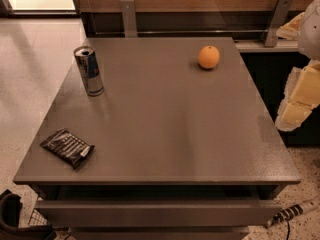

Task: Pick orange

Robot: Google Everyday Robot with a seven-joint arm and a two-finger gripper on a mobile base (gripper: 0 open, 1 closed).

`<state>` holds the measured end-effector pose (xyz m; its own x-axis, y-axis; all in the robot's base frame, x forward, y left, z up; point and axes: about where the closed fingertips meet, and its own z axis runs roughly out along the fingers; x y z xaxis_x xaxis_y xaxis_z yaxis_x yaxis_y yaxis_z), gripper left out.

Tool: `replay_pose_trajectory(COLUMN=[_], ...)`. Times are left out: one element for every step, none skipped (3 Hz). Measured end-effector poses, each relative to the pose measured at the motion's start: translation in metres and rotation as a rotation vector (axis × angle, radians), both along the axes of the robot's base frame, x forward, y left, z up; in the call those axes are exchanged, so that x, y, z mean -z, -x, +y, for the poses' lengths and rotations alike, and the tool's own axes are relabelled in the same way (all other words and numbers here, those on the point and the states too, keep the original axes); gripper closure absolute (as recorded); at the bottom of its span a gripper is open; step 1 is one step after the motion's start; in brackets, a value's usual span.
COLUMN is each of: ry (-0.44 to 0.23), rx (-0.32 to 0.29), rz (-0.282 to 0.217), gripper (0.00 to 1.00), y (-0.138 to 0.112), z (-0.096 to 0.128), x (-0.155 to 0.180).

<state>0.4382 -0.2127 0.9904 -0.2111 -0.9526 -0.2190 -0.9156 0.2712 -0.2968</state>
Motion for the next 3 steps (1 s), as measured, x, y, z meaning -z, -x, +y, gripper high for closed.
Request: replay_pose_trajectory(ry=[-0.003, -0.017, -0.088], rx=[0.009, 0.053, 0.155], rz=[-0.006, -0.032, -0.075], gripper=[0.00, 0.00, 0.00], y=[-0.004, -0.023, -0.045], z=[-0.001, -0.009, -0.033], x=[-0.001, -0.005, 0.003])
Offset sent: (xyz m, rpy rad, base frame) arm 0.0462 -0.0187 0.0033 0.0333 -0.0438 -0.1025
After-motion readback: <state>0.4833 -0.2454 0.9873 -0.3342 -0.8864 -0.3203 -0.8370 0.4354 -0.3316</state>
